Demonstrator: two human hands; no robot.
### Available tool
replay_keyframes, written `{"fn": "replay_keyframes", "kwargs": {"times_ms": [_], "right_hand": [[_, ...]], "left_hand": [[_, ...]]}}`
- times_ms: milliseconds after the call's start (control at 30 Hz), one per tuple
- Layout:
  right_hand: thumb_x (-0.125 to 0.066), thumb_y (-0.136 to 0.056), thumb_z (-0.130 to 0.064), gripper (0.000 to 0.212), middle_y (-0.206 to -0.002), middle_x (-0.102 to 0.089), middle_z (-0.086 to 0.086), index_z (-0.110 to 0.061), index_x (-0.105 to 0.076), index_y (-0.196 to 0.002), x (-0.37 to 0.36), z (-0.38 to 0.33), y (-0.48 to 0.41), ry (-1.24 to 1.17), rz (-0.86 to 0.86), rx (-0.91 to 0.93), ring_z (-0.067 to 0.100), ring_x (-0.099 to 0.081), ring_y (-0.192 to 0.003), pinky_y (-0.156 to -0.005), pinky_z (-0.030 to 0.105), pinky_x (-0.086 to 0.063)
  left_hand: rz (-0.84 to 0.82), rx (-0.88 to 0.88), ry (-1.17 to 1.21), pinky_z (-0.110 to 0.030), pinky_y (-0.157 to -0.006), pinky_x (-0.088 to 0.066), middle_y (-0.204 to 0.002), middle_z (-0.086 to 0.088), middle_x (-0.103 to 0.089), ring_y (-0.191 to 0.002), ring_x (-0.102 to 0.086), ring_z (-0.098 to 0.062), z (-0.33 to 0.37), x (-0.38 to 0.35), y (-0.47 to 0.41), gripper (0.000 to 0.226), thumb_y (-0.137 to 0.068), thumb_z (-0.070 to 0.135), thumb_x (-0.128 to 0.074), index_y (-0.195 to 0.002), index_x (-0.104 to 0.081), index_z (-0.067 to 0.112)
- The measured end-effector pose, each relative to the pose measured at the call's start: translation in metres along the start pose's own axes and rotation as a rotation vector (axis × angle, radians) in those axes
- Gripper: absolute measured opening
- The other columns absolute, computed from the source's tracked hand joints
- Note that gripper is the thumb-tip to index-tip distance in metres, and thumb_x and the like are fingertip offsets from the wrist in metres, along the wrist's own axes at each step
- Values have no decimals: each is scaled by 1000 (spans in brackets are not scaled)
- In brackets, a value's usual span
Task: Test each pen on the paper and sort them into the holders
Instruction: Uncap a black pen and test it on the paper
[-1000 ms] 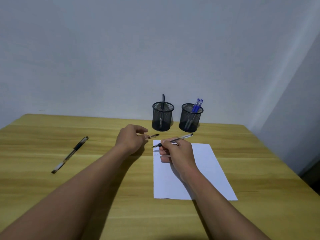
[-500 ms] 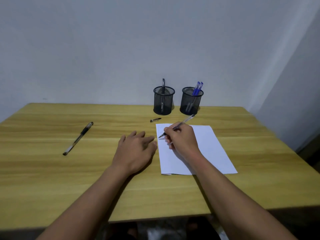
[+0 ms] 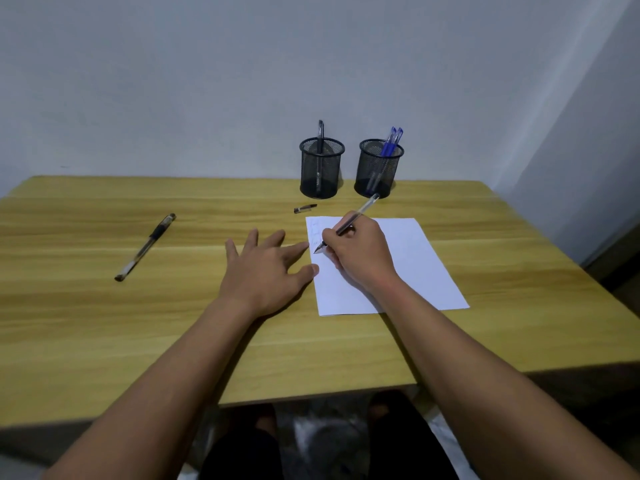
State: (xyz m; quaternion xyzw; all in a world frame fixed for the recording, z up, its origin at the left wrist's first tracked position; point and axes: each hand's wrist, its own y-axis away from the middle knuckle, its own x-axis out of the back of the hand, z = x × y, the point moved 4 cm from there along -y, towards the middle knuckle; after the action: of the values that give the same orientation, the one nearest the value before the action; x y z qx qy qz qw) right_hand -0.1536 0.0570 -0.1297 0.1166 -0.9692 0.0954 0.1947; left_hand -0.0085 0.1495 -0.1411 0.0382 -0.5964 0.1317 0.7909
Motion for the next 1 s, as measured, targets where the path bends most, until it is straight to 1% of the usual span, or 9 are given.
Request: {"fn": "replay_keyframes", "kwargs": {"times_ms": [100,267,367,467,567,733,833,933,1000], "right_hand": [[-65,-90,-20,16,-63,-71,7,-8,-63,-80,0,-1,1,-7,16,5,17,-61,-48,-56,39,-55],[-67,-87,-21,14,-67,-72,4,-9,-64,-80,3,-3,4,67,4,-5,14,-62,-56,-57,29,-49],[-65,-88,-20,15,-60,-70,5,-11,-60,-77,3,-2,4,33,17,0,14,-59,-47,-53,31,-50],[-65,-88,-22,14,-65,-72,6,-11,-62,-79,3,-2,3,55,20,-5,16,-62,-52,-55,32,-52],[-65,-88,-21,15,-63,-71,6,-13,-60,-77,4,-2,3,59,30,-10,15,-60,-49,-53,30,-51],[-66,-90,-23,14,-69,-72,3,-12,-63,-81,4,-2,3,88,54,-17,14,-67,-60,-54,25,-49],[-67,-91,-24,15,-70,-71,1,-11,-63,-83,4,-3,4,96,65,-14,12,-66,-62,-53,22,-46],[-67,-91,-22,15,-70,-67,-3,-12,-62,-82,5,-5,4,102,75,-15,7,-61,-60,-49,14,-41],[-68,-91,-23,14,-71,-66,-3,-11,-63,-84,5,-4,3,105,85,-16,7,-60,-62,-49,18,-41]], "left_hand": [[-3,6,4,-67,-115,-5,-162,5,-29,-151,-11,-35,-2,-1,-1,62,-87,76,-36,-144,-41,52],[-4,10,6,-67,-116,-4,-162,5,-29,-152,-10,-35,-1,-2,-2,61,-87,76,-37,-143,-42,53],[-3,13,5,-66,-116,-4,-162,5,-29,-152,-11,-35,-1,-2,-2,61,-87,76,-37,-143,-43,52],[-5,13,4,-66,-116,-5,-162,5,-28,-152,-10,-34,-1,-2,-2,61,-87,76,-37,-143,-42,52],[0,14,14,-66,-116,-5,-162,5,-28,-152,-10,-35,-1,-1,-2,60,-87,75,-38,-142,-43,52],[-2,17,20,-66,-116,-5,-162,5,-28,-152,-10,-34,-1,-1,-2,60,-87,75,-39,-142,-44,52],[-4,17,18,-65,-116,-4,-162,5,-28,-152,-9,-34,-1,0,-2,60,-87,75,-38,-143,-43,52],[-3,15,16,-66,-116,-4,-162,4,-28,-152,-9,-34,-1,-1,-2,60,-87,75,-39,-142,-43,52],[-3,16,18,-66,-116,-4,-162,4,-28,-152,-9,-34,-2,-1,-2,60,-87,75,-39,-142,-43,52]]}}
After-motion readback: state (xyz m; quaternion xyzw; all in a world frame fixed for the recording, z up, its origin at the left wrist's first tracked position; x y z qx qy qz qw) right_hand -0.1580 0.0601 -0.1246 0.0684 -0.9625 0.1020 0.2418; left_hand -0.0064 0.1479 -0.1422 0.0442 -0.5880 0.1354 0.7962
